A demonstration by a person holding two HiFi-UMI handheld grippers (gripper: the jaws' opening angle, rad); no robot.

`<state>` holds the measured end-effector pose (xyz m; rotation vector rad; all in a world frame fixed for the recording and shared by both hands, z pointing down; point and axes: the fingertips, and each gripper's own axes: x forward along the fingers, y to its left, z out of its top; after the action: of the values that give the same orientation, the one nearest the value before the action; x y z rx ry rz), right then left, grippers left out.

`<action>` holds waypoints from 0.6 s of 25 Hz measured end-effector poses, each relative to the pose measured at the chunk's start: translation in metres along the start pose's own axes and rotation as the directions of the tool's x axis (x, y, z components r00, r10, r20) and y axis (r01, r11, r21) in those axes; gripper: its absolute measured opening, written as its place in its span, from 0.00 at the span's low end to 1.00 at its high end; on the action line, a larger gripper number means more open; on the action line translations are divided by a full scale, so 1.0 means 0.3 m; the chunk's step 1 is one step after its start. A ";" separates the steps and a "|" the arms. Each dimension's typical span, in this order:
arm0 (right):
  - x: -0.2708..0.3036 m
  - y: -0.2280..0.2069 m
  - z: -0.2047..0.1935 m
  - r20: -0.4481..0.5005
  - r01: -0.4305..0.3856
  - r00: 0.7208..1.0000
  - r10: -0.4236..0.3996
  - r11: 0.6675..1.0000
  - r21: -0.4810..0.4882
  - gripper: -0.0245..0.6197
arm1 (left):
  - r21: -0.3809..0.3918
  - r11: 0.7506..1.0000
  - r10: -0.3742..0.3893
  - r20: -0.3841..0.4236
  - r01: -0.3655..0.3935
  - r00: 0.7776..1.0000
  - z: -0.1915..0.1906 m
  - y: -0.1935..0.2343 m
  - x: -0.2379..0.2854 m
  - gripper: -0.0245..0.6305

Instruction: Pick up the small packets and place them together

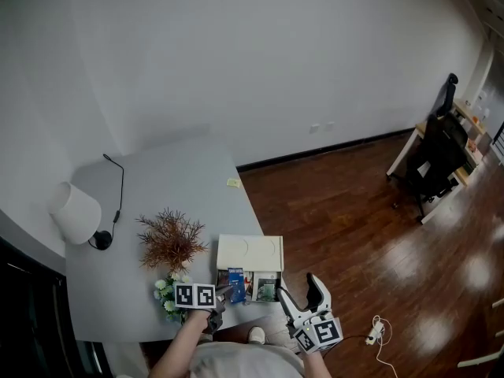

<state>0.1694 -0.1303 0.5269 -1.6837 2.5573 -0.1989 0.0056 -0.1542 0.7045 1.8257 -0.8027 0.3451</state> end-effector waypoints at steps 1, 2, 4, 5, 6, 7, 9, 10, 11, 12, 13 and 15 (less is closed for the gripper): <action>0.001 -0.003 -0.003 0.000 0.002 1.000 -0.002 1.000 0.005 0.59 | 0.004 1.000 -0.019 0.013 0.019 1.000 0.017 -0.020 -0.012 0.05; 0.002 -0.006 -0.006 -0.001 0.003 1.000 -0.003 1.000 0.012 0.59 | 0.013 0.999 -0.032 0.025 0.032 0.999 0.037 -0.037 -0.021 0.05; 0.002 -0.011 -0.012 0.000 0.006 1.000 -0.006 1.000 0.024 0.59 | 0.040 0.998 -0.047 0.049 0.045 0.998 0.084 -0.059 -0.029 0.05; 0.001 -0.013 -0.014 0.001 0.006 1.000 -0.006 1.000 0.030 0.59 | 0.051 0.998 -0.052 0.059 0.049 0.997 0.108 -0.065 -0.030 0.05; 0.001 -0.013 -0.015 0.001 0.005 1.000 -0.005 0.999 0.036 0.59 | 0.061 0.997 -0.054 0.065 0.050 0.996 0.133 -0.067 -0.027 0.05; 0.001 -0.014 -0.016 0.001 0.004 1.000 -0.004 0.999 0.041 0.59 | 0.074 0.996 -0.051 0.066 0.046 0.996 0.159 -0.064 -0.020 0.05; -0.001 -0.017 -0.018 -0.001 0.004 1.000 -0.004 0.999 0.045 0.59 | 0.113 0.993 -0.026 0.058 0.020 0.998 0.214 -0.046 0.008 0.04; -0.004 -0.021 -0.018 -0.003 0.005 1.000 -0.005 0.999 0.045 0.59 | 0.132 0.991 -0.006 0.051 0.000 0.999 0.242 -0.032 0.028 0.04; -0.008 -0.024 -0.019 -0.004 0.007 1.000 -0.007 0.999 0.046 0.59 | 0.147 0.989 0.016 0.043 -0.022 0.999 0.269 -0.016 0.049 0.04; -0.012 -0.028 -0.019 -0.005 0.009 1.000 -0.009 0.999 0.047 0.59 | 0.159 0.986 0.042 0.035 -0.047 0.999 0.294 0.004 0.071 0.04; -0.017 -0.031 -0.019 -0.006 0.010 1.000 -0.010 0.999 0.048 0.59 | 0.167 0.983 0.071 0.023 -0.074 0.997 0.315 0.027 0.093 0.05; -0.028 -0.039 -0.021 -0.007 0.014 1.000 -0.014 0.999 0.049 0.59 | 0.184 0.971 0.157 -0.008 -0.153 0.988 0.343 0.087 0.132 0.04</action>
<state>0.1825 -0.1269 0.5347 -1.6869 2.5241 -0.2668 0.0034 -0.2676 0.7052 1.9302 -0.9261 0.5553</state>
